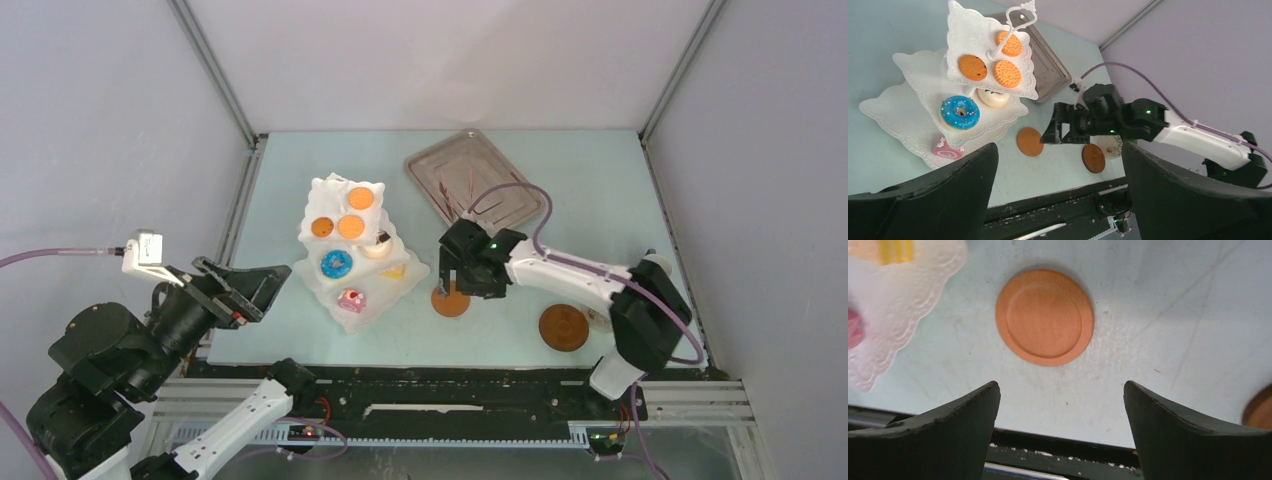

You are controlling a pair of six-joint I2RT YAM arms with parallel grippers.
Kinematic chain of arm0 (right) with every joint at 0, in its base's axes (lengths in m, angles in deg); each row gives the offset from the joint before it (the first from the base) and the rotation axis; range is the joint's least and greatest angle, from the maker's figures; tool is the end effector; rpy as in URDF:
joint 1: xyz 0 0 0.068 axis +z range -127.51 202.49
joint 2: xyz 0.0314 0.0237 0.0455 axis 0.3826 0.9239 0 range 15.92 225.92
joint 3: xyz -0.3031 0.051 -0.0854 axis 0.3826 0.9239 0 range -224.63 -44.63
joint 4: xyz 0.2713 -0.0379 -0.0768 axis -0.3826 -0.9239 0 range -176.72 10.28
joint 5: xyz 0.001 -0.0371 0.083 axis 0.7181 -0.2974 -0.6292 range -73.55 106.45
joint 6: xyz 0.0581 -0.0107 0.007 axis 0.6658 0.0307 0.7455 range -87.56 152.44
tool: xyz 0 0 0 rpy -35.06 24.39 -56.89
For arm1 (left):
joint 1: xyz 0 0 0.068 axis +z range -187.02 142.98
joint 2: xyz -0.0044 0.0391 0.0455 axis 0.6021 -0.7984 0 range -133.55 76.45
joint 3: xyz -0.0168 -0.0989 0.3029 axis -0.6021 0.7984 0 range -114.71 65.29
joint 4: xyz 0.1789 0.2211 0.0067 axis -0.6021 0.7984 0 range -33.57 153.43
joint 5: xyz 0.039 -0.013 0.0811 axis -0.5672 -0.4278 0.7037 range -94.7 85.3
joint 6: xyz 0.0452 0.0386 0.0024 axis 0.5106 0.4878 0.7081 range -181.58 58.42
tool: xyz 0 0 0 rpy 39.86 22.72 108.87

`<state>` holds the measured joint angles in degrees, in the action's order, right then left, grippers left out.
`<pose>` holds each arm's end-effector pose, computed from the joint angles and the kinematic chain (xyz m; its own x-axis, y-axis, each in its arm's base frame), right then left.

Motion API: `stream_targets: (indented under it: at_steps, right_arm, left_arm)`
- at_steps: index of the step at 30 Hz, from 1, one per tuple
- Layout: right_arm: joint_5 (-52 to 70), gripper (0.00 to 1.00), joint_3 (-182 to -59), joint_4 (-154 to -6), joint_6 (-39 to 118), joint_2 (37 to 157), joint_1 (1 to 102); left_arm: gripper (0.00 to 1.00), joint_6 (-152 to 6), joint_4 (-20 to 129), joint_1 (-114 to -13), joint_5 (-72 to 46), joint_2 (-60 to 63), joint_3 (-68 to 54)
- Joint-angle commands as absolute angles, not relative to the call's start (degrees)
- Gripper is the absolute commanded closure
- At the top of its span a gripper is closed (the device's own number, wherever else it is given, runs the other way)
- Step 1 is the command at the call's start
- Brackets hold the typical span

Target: Serve the afternoon tea

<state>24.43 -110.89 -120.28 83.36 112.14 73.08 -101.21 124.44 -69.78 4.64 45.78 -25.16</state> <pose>0.2309 0.2713 0.2301 -0.9484 0.0567 -0.3119 0.0009 0.9843 0.1763 -0.0368 0.0321 0.5188 -0.3471 -0.5251 -0.7771 0.2304 0.7554 -0.6134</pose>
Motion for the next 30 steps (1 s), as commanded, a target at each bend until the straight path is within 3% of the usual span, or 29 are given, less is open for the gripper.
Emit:
stream_targets:
  at_steps: [1,7,12,16,21,26,30]
  right_arm:
    - [29.52,0.05,-112.67,-124.71,78.03,101.32,73.02]
    - [44.22,0.08,-112.76,-130.34,69.47,83.5,68.55]
    - [49.68,0.06,-110.3,-131.16,64.91,69.44,49.65]
    - [46.69,0.06,-106.52,-126.06,59.48,61.26,32.21]
    - [39.26,0.06,-102.91,-124.73,59.5,62.22,12.35]
    - [41.51,0.07,-102.03,-125.43,61.78,69.13,7.07]
    - [35.05,0.13,-101.72,-126.58,65.04,75.46,1.83]
  left_arm:
    - [0.0,-101.84,121.2,-69.63,2.52,44.3,-24.2]
    - [0.0,-102.08,120.12,-69.63,2.27,44.64,-22.55]
    - [0.0,-102.16,119.7,-69.62,1.81,44.38,-22.21]
    - [0.0,-102.1,119.74,-69.63,1.45,44.18,-22.46]
    - [0.0,-102.14,120.17,-69.63,1.62,44.2,-22.96]
    - [0.0,-102.27,121.29,-69.63,1.87,44.04,-24.11]
    - [0.0,-102.2,122.53,-69.63,2.63,44.42,-24.71]
